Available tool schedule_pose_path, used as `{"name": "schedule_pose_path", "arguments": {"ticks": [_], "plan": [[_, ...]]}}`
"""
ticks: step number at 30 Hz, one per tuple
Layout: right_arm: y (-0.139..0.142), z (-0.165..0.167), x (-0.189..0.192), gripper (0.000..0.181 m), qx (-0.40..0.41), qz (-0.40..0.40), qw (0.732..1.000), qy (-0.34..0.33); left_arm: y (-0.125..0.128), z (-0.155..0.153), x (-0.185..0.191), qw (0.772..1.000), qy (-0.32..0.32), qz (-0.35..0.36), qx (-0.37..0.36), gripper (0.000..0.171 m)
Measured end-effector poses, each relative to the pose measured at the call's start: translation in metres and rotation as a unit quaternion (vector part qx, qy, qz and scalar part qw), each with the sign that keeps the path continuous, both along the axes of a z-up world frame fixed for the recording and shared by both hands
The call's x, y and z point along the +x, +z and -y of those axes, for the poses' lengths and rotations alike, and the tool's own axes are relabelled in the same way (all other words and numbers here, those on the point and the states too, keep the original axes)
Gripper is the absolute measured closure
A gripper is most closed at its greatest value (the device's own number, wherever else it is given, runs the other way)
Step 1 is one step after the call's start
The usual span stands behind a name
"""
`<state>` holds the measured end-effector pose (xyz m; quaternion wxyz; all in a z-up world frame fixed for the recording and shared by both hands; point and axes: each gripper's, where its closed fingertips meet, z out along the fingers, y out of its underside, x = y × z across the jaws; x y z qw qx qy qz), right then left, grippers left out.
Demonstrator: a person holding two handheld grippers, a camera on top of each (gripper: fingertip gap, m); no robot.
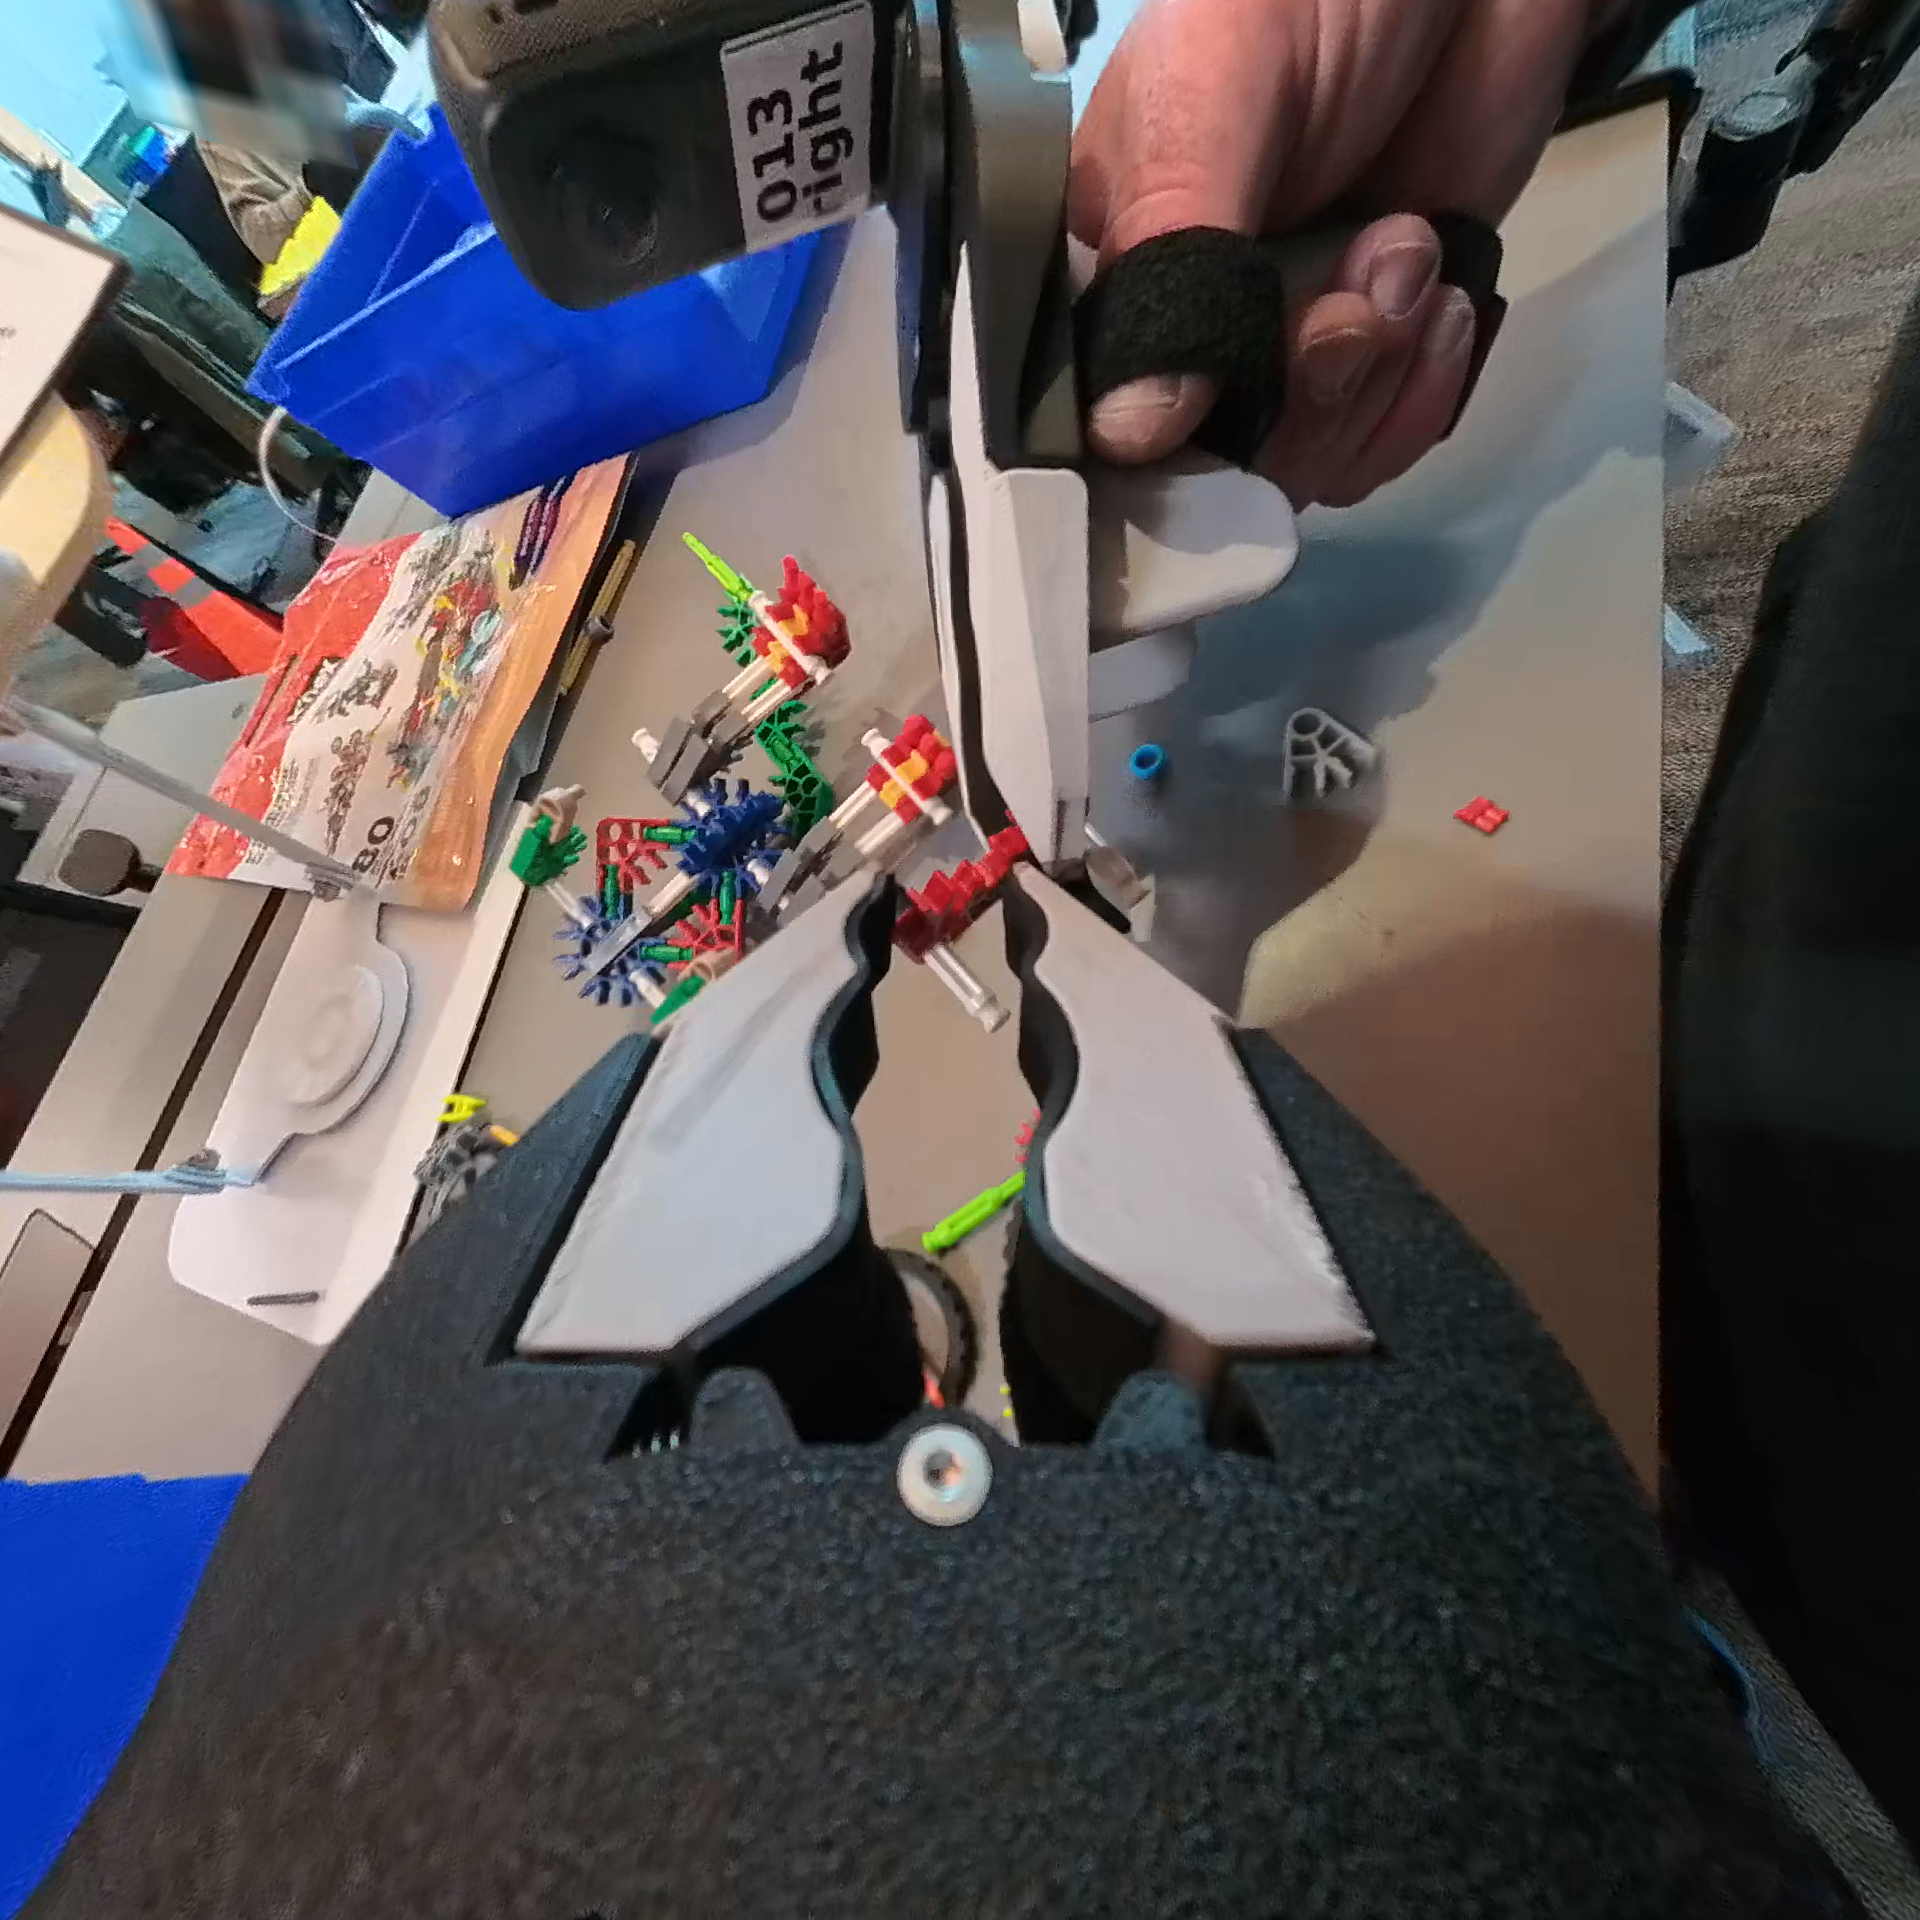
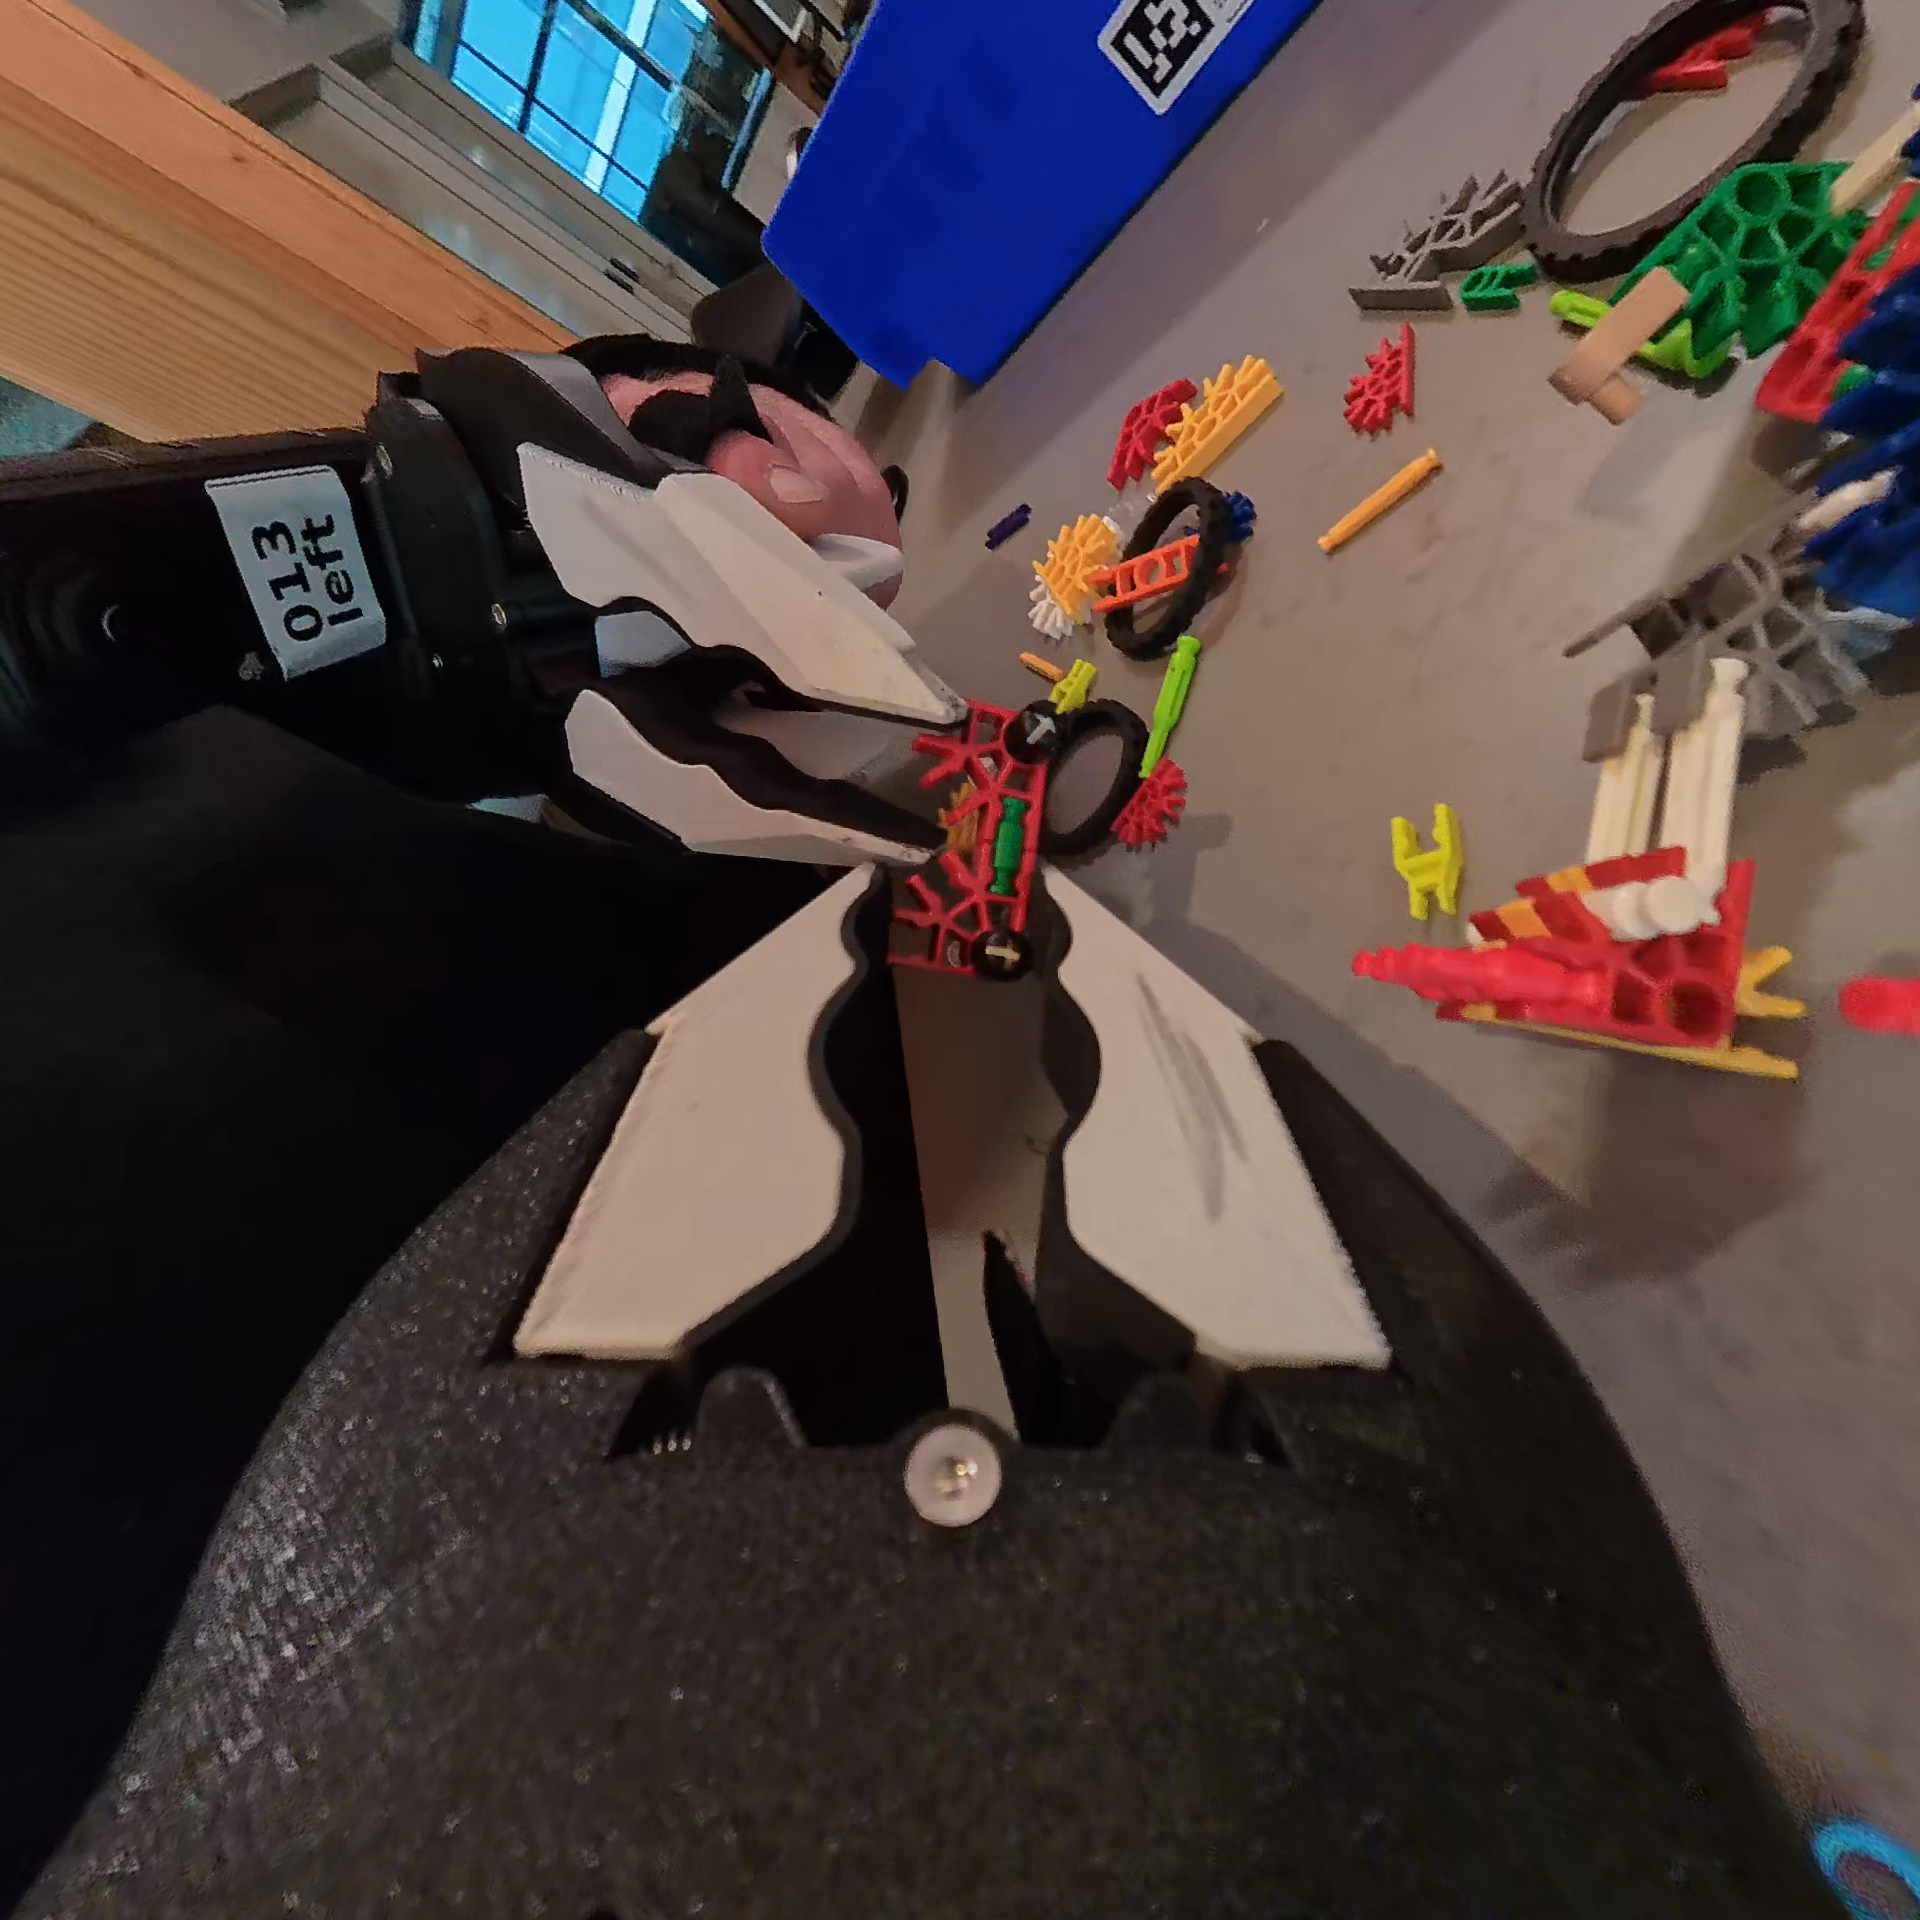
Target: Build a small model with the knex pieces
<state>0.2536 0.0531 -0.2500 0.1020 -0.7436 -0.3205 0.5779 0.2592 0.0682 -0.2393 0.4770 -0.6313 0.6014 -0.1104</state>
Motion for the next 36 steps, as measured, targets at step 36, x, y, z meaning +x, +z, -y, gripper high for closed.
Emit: {"name": "schedule_pose_path", "arguments": {"ticks": [36], "plan": [[0.006,-0.019,-0.035,0.156,0.029,0.018,0.999,0.009,0.010,-0.018,-0.053,0.931,0.081,0.190,-0.301,0.133]]}}
